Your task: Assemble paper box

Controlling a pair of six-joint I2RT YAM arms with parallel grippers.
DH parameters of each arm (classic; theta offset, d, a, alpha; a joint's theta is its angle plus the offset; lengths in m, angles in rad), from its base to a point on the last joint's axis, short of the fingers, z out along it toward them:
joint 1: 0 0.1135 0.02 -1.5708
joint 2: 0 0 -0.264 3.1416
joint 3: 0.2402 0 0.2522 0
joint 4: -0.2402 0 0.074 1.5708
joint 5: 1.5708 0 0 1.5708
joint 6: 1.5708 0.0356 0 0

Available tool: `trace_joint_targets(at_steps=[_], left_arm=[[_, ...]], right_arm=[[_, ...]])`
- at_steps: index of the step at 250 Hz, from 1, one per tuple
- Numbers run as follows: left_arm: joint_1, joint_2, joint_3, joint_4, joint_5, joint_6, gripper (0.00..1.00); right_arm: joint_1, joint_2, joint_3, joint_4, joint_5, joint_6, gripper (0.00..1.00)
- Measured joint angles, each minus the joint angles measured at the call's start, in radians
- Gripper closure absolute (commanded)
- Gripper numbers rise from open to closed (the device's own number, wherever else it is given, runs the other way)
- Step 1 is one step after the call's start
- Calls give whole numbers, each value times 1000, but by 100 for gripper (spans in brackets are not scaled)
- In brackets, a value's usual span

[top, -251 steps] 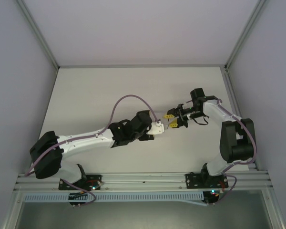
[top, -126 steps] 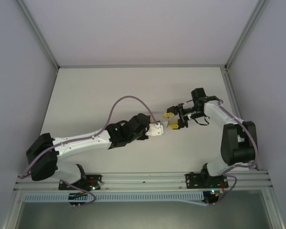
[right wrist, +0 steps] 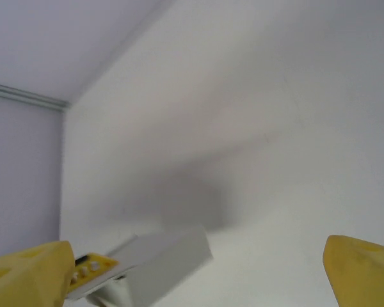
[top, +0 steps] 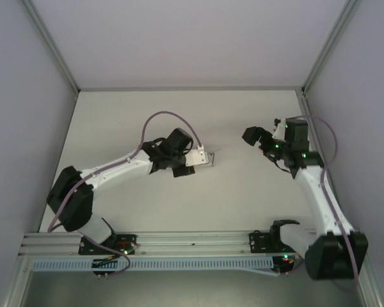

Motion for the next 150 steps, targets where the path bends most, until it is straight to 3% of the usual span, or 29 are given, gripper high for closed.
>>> trace_joint_targets(at_steps=[22,51,95,150], left_arm=[[47,77,69,-71,64,-14,63],[89,166,143,-130,128,-24,56],[104,208,170,-169,183,-24,47],[104,231,194,-182,208,-25,44]], right_arm=[[19,-52,-83,200,-32,-14,4],[91,55,-79,317,-73,-84,18],[158,283,4,343,-204,-215,37],[199,470,174,183,-280,-501,38]])
